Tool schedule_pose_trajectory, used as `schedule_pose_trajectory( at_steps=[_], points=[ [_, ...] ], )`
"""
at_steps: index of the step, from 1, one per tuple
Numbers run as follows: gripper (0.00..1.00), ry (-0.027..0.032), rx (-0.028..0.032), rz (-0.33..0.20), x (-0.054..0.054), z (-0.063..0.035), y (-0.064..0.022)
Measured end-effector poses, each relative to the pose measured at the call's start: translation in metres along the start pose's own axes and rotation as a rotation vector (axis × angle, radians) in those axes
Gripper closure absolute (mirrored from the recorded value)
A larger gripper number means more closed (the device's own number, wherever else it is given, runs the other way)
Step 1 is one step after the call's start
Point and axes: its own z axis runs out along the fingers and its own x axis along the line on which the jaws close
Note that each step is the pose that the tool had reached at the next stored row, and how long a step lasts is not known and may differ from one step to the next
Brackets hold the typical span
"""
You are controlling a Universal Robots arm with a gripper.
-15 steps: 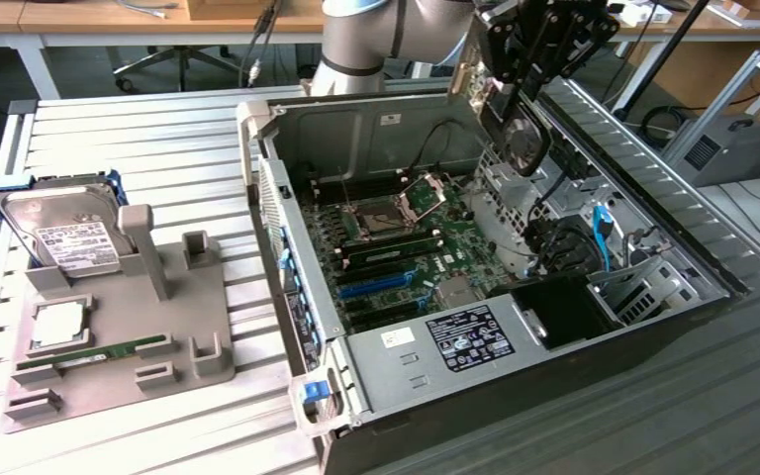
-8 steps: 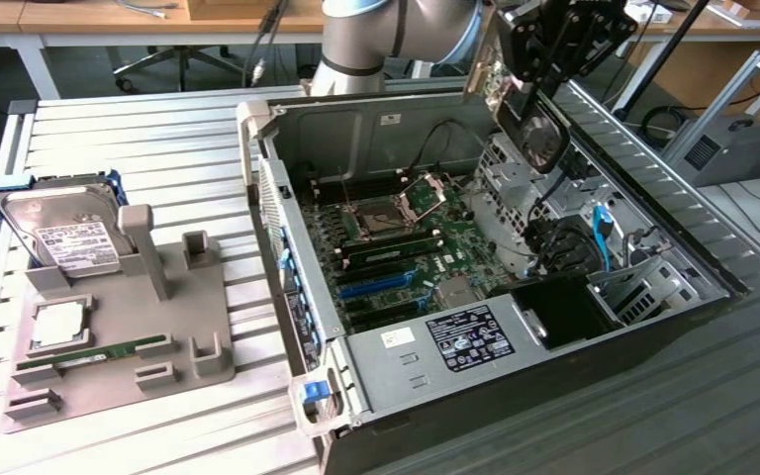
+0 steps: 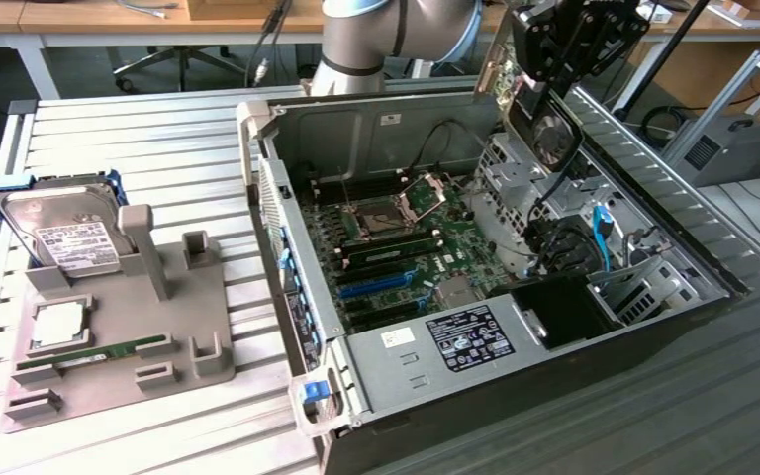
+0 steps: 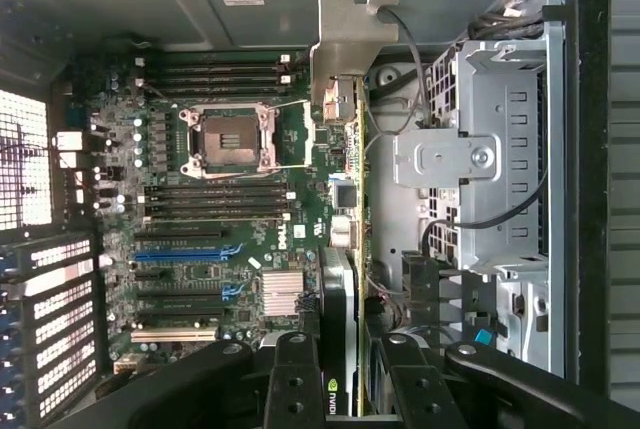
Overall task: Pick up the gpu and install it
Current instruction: 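Pick up the gpu and move the gpu toward the slot, then insert the gpu into the slot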
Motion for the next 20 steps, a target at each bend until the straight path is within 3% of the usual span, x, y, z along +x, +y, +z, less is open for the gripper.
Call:
schedule_pose_trajectory(
  at_steps=[14, 17, 20],
  points=[
    [0.73, 0.0000, 0.0000, 0.000, 0.0000, 0.0000, 0.0000],
    [0.73, 0.0006, -0.0003, -0.016, 0.0000, 0.0000, 0.0000],
    [0.73, 0.0028, -0.0012, -0.073, 0.0000, 0.0001, 0.0000]
  ],
)
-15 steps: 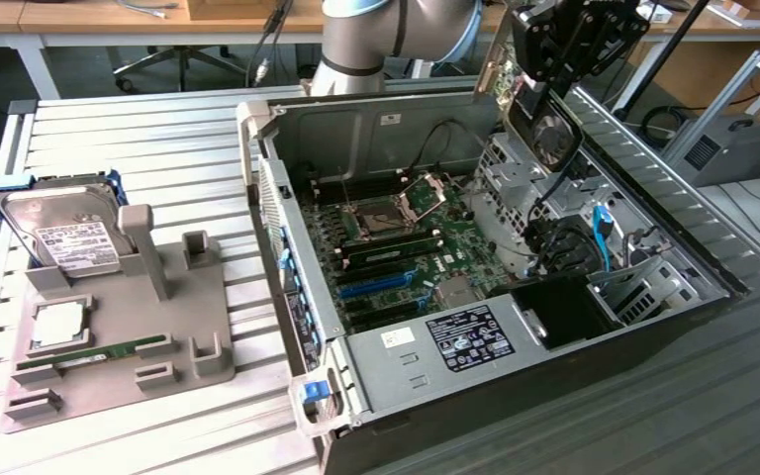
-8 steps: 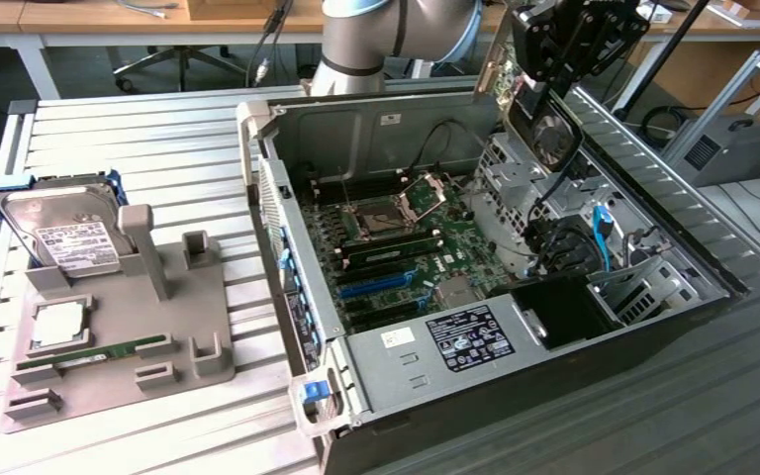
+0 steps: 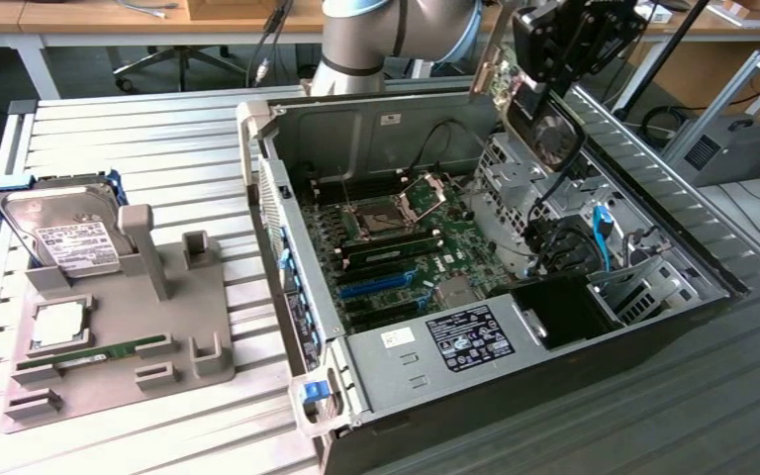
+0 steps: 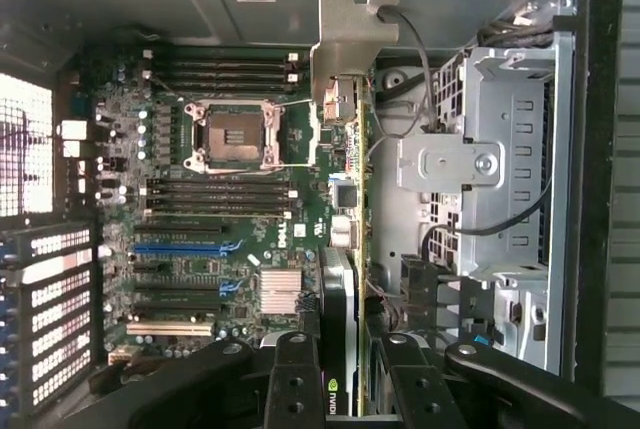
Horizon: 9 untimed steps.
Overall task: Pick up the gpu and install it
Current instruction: 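Insert the gpu into the slot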
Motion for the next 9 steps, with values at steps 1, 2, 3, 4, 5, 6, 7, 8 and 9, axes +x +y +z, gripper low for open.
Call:
schedule_pose_trajectory(
  at_steps=[1, 2, 3, 4, 5, 6, 7, 8, 9],
  points=[
    [0.73, 0.0005, -0.0003, -0.015, 0.0000, 0.0000, 0.0000],
    [0.73, 0.0013, -0.0005, -0.034, 0.0000, 0.0000, 0.0000],
    [0.73, 0.0024, -0.0011, -0.062, 0.0000, 0.0001, 0.0000],
    [0.73, 0.0031, -0.0013, -0.078, 0.0000, 0.0001, 0.0000],
    [0.73, 0.0043, -0.0018, -0.107, 0.0000, 0.0002, 0.0000],
    [0.73, 0.0050, -0.0022, -0.128, 0.0000, 0.0002, 0.0000],
    [0.73, 0.0058, -0.0027, -0.149, 0.0000, 0.0003, 0.0000],
    [0.73, 0.0072, -0.0033, -0.185, 0.0000, 0.0004, 0.0000],
    [0.73, 0.0084, -0.0040, -0.218, 0.0000, 0.0005, 0.0000]
  ],
)
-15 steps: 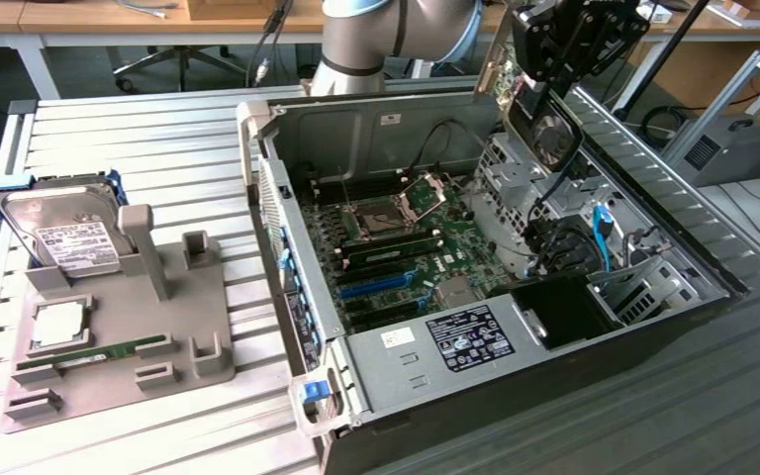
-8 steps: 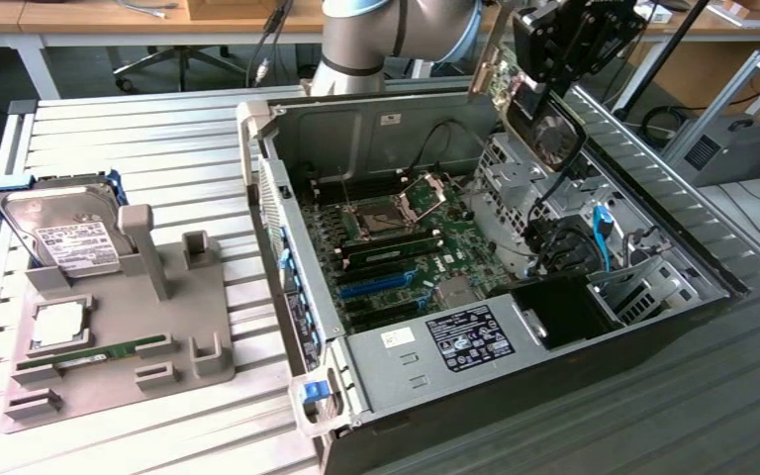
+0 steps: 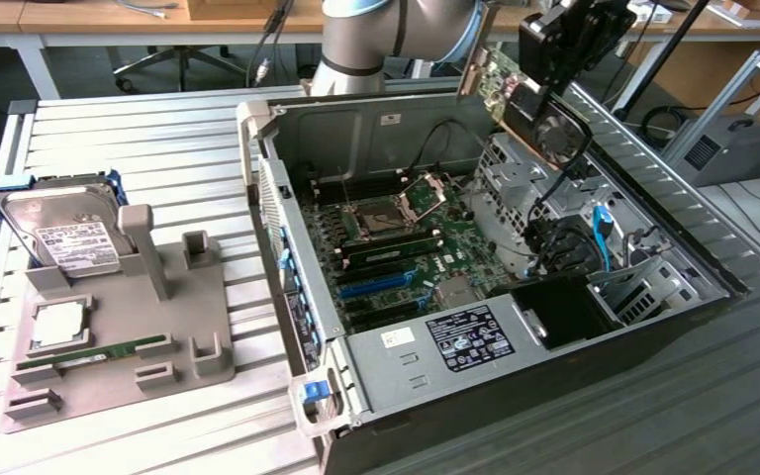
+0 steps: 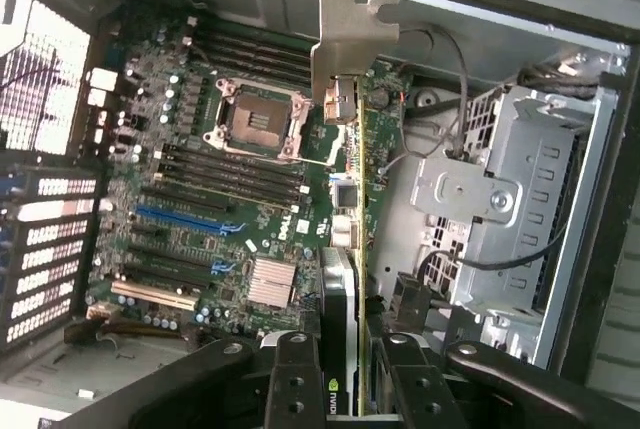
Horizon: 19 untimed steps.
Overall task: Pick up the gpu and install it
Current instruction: 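Insert the gpu into the slot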
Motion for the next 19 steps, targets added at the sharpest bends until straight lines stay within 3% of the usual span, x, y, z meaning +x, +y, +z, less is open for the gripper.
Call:
schedule_pose_trajectory(
  at_steps=[10, 19],
  points=[
    [0.73, 0.0074, -0.0036, -0.191, 0.0000, 0.0004, 0.0000],
    [0.73, 0.0182, -0.0090, -0.475, 0.0000, 0.0009, -0.0001]
  ],
)
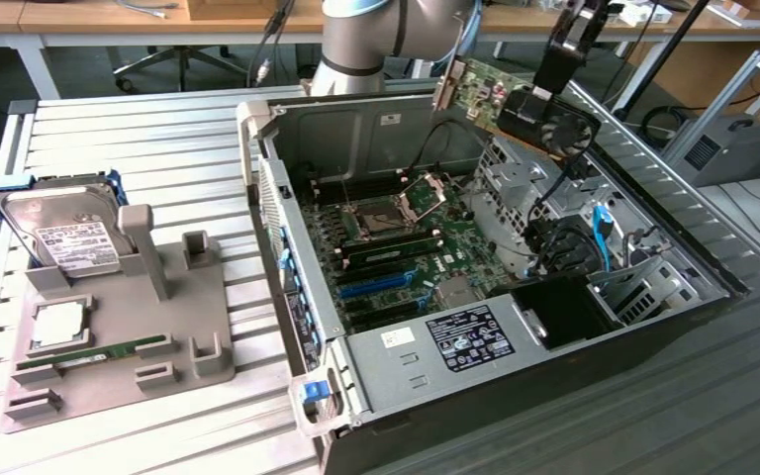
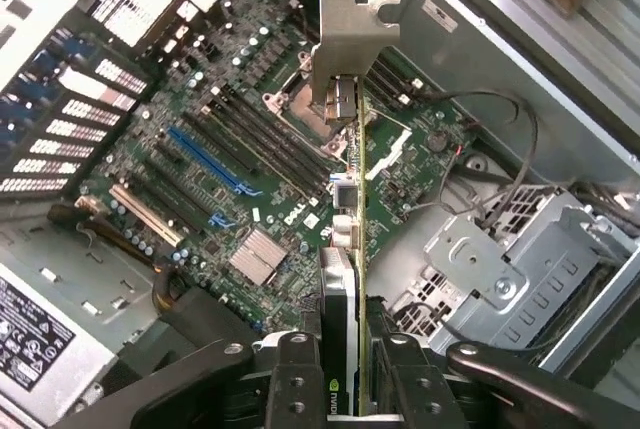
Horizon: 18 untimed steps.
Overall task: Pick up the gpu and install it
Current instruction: 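Insert the gpu into the slot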
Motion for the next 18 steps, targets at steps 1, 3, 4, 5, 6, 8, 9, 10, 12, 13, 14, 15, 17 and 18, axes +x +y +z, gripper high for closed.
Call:
schedule_pose_trajectory(
  at_steps=[1, 3, 4, 5, 6, 8, 9, 10, 12, 13, 14, 15, 17, 18],
  points=[
    [0.73, 0.0012, -0.0005, -0.030, 0.0000, 0.0000, 0.0000],
    [0.73, 0.0026, -0.0013, -0.068, 0.0000, 0.0001, 0.0000],
    [0.73, 0.0034, -0.0016, -0.087, 0.0000, 0.0002, 0.0000],
    [0.73, 0.0041, -0.0020, -0.108, 0.0000, 0.0002, 0.0000],
    [0.73, 0.0051, -0.0024, -0.131, 0.0000, 0.0002, 0.0000],
    [0.73, 0.0068, -0.0032, -0.175, 0.0000, 0.0004, 0.0000],
    [0.73, 0.0074, -0.0035, -0.190, 0.0000, 0.0004, 0.0000],
    [0.73, 0.0084, -0.0040, -0.215, 0.0000, 0.0004, 0.0000],
    [0.73, 0.0102, -0.0048, -0.262, 0.0000, 0.0005, 0.0000],
    [0.73, 0.0110, -0.0052, -0.283, 0.0000, 0.0006, 0.0000],
    [0.73, 0.0122, -0.0058, -0.312, 0.0000, 0.0007, 0.0000],
    [0.73, 0.0128, -0.0060, -0.328, 0.0000, 0.0007, 0.0000],
    [0.73, 0.0144, -0.0066, -0.365, -0.0001, 0.0008, 0.0000],
    [0.73, 0.0153, -0.0068, -0.383, -0.0001, 0.0008, 0.0001]
  ],
)
